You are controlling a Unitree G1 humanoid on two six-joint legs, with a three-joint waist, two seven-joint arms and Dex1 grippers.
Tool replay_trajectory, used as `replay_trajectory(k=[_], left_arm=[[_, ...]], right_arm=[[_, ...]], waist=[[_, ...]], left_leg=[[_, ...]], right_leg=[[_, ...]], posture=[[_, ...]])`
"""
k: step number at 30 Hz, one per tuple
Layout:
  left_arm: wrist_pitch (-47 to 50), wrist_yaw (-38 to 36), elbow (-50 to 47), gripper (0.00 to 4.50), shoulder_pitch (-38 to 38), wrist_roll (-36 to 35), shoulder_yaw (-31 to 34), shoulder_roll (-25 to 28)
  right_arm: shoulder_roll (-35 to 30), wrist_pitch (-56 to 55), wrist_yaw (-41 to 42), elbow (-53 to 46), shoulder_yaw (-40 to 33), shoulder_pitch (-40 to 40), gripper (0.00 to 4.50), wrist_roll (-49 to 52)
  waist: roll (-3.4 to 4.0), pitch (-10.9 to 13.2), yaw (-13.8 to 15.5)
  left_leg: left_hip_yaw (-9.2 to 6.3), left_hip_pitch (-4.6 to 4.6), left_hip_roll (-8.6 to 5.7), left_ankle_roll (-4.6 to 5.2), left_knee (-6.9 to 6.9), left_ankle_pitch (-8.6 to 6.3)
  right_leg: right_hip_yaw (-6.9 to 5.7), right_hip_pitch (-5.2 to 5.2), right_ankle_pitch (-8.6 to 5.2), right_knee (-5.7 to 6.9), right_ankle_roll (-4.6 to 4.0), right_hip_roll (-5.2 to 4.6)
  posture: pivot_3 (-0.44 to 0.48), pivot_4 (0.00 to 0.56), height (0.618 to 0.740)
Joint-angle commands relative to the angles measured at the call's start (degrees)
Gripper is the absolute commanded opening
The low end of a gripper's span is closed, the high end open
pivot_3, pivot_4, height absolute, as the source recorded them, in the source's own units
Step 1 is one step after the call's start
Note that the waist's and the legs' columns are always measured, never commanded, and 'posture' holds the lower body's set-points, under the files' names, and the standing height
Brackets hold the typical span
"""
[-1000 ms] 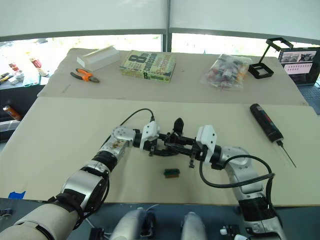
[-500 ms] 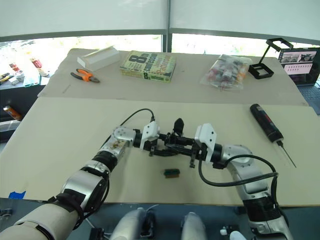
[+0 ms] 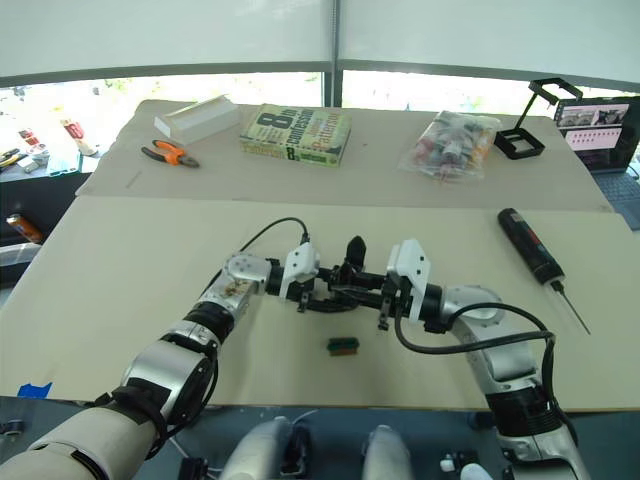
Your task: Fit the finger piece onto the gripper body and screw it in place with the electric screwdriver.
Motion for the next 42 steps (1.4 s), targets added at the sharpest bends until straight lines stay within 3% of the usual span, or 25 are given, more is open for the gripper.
replay_trajectory(k=[1, 17, 19, 28, 39, 40, 42], left_arm=[[0.42, 0.48, -0.28, 2.29, 0.29, 0.8, -0.42, -0.29], [0.89, 0.09, -0.49, 2.29, 0.51, 0.76, -0.3, -0.07], [0.9, 0.15, -0.39, 2.29, 0.46, 0.74, -0.25, -0.11], [0.79, 0.75, -0.1, 2.29, 0.57, 0.92, -0.16, -0.05], [2.78, 3.3, -0.64, 2.29, 0.66, -0.64, 1.74, -1.24], [2.83, 3.31, -1.02, 3.36, 0.81, -0.57, 1.83, -1.07], [2.75, 2.78, -2.48, 4.2, 1.46, -0.96, 2.24, -0.25]], right_arm=[[-1.48, 5.22, -2.63, 4.91, 0.92, 1.21, 0.4, -3.09], [-1.91, 3.29, -1.14, -0.48, 0.22, -0.05, 0.4, -1.42], [-1.88, 2.85, -0.87, -0.87, -0.05, 0.03, 1.42, -1.13], [-0.87, 0.17, -1.01, -6.62, -3.6, -1.78, 4.48, 2.19], [-2.59, 0.26, 0.44, -15.54, -11.23, 2.24, 4.48, 9.03], [-3.54, 1.87, -0.05, -17.32, -13.09, 3.36, 4.5, 11.0], [-6.41, 3.35, -0.47, -21.06, -17.43, 6.41, 4.5, 13.06]], waist=[[0.0, -0.05, -0.03], [0.0, -0.22, -0.06], [-0.01, -0.22, -0.03], [-0.01, -0.21, -0.05], [-0.03, -0.2, 0.31], [-0.04, -0.19, 0.27], [-0.04, -0.18, 0.33]], left_leg=[[0.0, 0.0, 0.0, 0.0, 0.0, 0.0], [-0.01, -0.01, 0.0, 0.03, 0.0, -0.02], [-0.01, -0.02, 0.0, 0.03, 0.0, -0.03], [0.03, -0.22, -0.05, 0.06, 0.0, -0.04], [0.02, -0.24, -0.06, 0.1, 0.0, -0.06], [0.02, -0.25, -0.06, 0.11, 0.0, -0.07], [0.01, -0.27, -0.06, 0.12, -0.01, -0.07]], right_leg=[[0.0, 0.0, 0.0, 0.0, 0.0, 0.0], [0.0, -0.02, 0.0, 0.01, 0.0, -0.03], [0.0, -0.03, 0.0, 0.01, 0.0, -0.04], [-0.02, -0.03, 0.0, 0.03, 0.0, -0.11], [-0.03, -0.02, 0.01, 0.01, 0.01, -0.13], [-0.04, -0.03, 0.01, 0.0, 0.01, -0.13], [-0.03, -0.05, 0.01, -0.01, 0.01, -0.13]], posture=[[0.0, 0.15, 0.74], [0.0, 0.15, 0.74], [0.0, 0.15, 0.74], [0.0, 0.15, 0.74], [0.0, 0.15, 0.74], [0.0, 0.15, 0.74], [0.0, 0.15, 0.74]])
